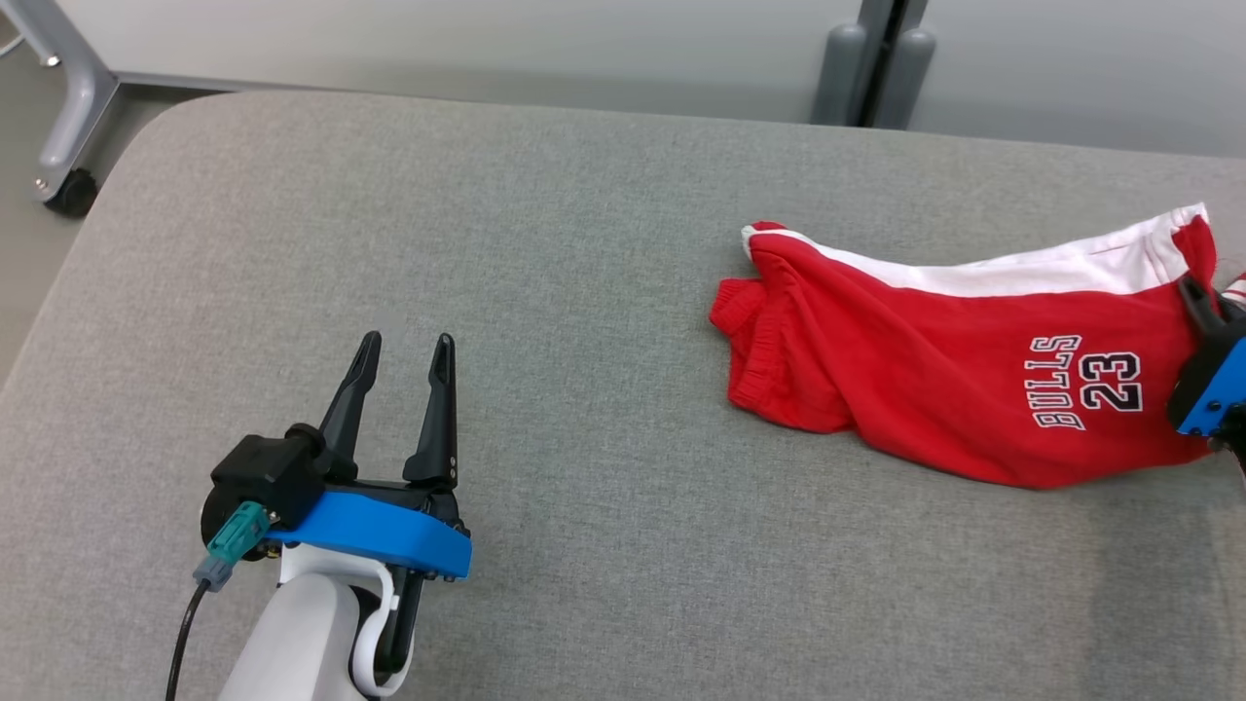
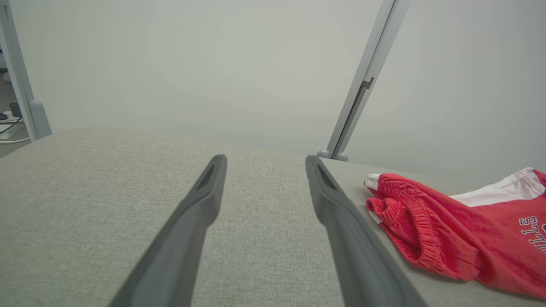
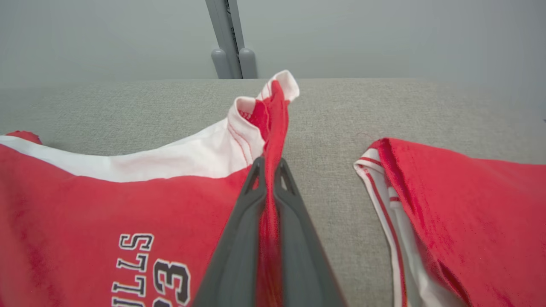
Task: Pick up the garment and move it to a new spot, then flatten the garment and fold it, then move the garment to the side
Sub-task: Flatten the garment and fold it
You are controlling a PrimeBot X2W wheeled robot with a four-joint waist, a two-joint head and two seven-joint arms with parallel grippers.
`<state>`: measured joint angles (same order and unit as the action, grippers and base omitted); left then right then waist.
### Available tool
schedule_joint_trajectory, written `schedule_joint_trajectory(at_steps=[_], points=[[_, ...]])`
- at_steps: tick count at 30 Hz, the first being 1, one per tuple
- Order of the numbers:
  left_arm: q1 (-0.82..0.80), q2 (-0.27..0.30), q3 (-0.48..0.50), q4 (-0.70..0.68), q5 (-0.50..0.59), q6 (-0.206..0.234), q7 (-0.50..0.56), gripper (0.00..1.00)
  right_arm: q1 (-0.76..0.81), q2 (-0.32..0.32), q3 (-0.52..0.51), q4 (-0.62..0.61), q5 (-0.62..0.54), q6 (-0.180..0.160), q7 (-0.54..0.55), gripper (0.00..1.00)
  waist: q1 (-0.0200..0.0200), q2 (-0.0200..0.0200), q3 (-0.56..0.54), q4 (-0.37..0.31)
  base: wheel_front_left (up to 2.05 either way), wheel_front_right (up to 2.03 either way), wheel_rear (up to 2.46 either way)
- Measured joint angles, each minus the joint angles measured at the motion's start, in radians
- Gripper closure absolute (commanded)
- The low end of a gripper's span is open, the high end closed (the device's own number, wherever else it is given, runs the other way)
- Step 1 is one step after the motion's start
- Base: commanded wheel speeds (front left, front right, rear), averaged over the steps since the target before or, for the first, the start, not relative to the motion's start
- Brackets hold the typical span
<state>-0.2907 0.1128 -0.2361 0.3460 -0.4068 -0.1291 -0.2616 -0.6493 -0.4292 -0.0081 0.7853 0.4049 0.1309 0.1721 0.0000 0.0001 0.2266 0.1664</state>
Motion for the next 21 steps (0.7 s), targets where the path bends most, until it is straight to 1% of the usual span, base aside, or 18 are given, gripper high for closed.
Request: schedule_joint_trajectory(at_steps=[3,8,11,15,18,21], points=[[0.002,0.004,-0.005,0.004,-0.003,0.000,0.000,0.00,0.015,0.024,-0.065,-0.040,-0.063,0.000,0.040,1.00,0.0000,0.0000,-0.017,-0.010,0.00,0.00,0.00],[0.002,0.008,-0.019,0.011,-0.001,0.000,0.000,0.00,0.029,0.122,-0.124,-0.156,-0.144,0.000,0.135,1.00,0.0000,0.0000,-0.034,-0.009,0.00,0.00,0.00],[0.002,0.009,-0.022,0.014,-0.001,0.000,0.000,0.00,0.037,0.192,-0.121,-0.240,-0.176,0.000,0.192,1.00,0.0000,0.0000,-0.035,-0.003,0.00,0.00,0.00],[0.000,0.009,-0.024,0.016,-0.004,0.000,0.000,0.00,0.038,0.279,-0.081,-0.328,-0.197,0.000,0.253,1.00,0.0000,0.0000,-0.027,0.007,0.00,0.00,0.00],[-0.005,0.007,-0.030,0.017,-0.007,0.000,0.000,0.00,0.031,0.322,-0.056,-0.347,-0.207,0.000,0.277,1.00,0.0000,0.0000,-0.018,0.022,0.00,0.00,0.00],[-0.019,0.004,-0.034,0.018,-0.008,0.000,0.000,0.00,0.008,0.351,-0.043,-0.328,-0.213,0.000,0.283,1.00,0.0000,0.0000,-0.008,0.040,0.00,0.00,0.00]])
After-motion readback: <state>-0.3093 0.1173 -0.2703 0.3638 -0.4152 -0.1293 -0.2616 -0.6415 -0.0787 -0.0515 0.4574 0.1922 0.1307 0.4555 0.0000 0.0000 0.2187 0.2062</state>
